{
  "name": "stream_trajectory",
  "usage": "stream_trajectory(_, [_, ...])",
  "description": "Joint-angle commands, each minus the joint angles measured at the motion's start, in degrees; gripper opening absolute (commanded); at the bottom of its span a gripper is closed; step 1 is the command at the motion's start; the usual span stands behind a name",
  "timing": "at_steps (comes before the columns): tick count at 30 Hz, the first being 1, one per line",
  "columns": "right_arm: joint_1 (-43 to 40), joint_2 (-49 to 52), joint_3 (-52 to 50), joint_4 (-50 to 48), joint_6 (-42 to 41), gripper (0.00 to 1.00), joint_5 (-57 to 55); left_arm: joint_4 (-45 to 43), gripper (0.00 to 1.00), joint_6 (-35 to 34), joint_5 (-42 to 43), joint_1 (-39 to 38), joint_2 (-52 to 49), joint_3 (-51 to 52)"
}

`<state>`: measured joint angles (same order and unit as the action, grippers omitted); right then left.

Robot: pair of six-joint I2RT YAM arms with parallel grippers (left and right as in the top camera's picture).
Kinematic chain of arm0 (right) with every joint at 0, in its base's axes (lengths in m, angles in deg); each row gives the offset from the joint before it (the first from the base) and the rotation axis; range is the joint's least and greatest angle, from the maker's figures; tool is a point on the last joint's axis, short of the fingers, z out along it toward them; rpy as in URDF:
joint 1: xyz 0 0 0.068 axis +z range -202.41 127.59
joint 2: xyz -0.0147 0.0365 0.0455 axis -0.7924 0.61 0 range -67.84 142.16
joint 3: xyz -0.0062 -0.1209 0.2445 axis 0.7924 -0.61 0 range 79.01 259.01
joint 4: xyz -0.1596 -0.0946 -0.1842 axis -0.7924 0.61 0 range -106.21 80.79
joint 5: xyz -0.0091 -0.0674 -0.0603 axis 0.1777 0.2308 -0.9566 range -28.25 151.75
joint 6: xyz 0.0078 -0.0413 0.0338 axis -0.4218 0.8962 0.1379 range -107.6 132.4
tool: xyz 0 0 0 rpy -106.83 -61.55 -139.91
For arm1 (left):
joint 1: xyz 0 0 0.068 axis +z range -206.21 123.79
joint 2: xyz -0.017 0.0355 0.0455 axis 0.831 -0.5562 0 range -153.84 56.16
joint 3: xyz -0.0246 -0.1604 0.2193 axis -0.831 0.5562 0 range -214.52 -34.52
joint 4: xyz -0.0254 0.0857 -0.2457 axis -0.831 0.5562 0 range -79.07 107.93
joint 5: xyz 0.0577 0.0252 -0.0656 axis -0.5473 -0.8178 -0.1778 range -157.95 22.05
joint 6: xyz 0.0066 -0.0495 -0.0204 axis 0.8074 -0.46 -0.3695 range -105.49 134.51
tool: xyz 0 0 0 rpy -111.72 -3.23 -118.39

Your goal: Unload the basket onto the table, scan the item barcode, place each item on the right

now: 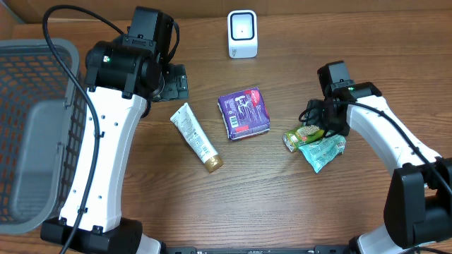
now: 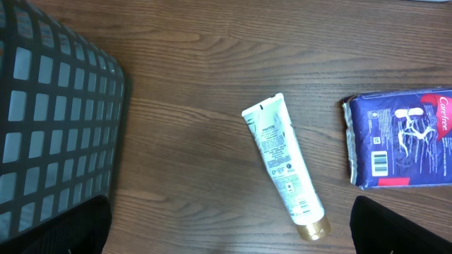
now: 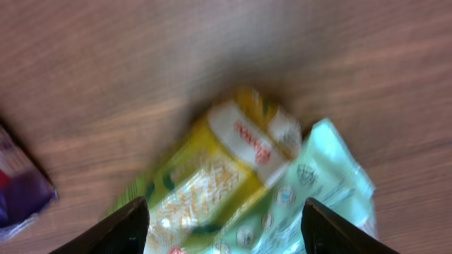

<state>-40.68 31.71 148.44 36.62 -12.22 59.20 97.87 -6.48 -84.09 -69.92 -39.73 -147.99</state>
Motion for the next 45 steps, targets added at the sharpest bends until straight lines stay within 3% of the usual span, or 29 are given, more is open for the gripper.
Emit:
stream_trajectory(1, [0.22,-0.79,0.79,2.01,-1.66,0.71,5.68,-0.22,1.00,0.42,-0.76,0.28,-0.02,0.50])
stream_trajectory(6, [0.22,-0.79,0.39,4.17,-6.60,0.71,5.68,-0.22,1.00,0.42,-0.76,0.28,-0.02,0.50])
stream_trajectory(15, [0.22,-0.72,-5.18,-3.54,-19.12,0.74,7.15,-0.22,1.00,0.42,-0.76,0.28,-0.02,0.50])
stream_trajectory(24, [0.22,-0.72,-7.34,-8.26,-22.36,0.75,9.31,-0.22,1.00,0.42,-0.76,0.28,-0.02,0.50])
stream_trajectory(41, [0.22,3.13,-7.39,-13.35,-25.11,0.63,5.60,-0.22,0.99,0.42,-0.76,0.28,-0.02,0.50])
stream_trajectory(45, [0.22,4.35,-7.39,-14.32,-25.14,0.50,5.44,-0.22,1.00,0.42,-0.76,0.31,-0.02,0.50])
